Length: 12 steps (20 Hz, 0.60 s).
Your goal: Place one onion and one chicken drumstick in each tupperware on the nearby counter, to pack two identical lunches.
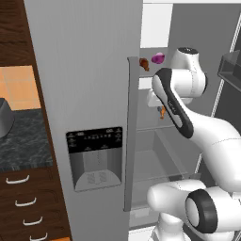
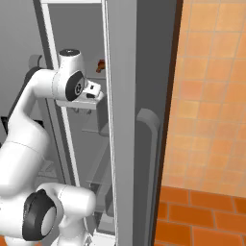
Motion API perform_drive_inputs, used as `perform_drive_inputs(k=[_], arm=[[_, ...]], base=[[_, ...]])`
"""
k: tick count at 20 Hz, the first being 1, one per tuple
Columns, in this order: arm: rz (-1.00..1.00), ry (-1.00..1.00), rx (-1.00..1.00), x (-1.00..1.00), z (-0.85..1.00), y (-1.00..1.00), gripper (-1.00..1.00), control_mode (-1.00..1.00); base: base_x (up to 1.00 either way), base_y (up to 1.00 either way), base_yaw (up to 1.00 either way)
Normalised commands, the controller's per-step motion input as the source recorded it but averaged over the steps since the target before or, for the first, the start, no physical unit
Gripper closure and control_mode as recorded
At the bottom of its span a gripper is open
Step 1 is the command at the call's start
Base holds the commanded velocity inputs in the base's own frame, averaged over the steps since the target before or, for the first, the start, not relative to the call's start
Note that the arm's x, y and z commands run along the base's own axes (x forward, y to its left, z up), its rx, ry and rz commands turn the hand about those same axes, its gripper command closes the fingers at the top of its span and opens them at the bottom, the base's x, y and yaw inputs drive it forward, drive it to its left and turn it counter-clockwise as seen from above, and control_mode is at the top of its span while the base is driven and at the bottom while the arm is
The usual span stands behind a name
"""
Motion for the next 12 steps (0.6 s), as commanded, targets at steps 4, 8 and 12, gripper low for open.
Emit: perform_drive_inputs(k=[4, 8, 12], arm=[[0.00, -0.11, -0.04, 0.07, -0.22, -0.20, -1.00, -1.00], [-0.02, -0.41, -0.13, 0.00, -0.31, -0.79, -1.00, -1.00], [-0.23, -0.18, -0.06, 0.24, -0.48, -0.73, -1.00, -1.00]], base=[[0.00, 0.00, 0.00], [0.00, 0.00, 0.00], [0.00, 0.00, 0.00]])
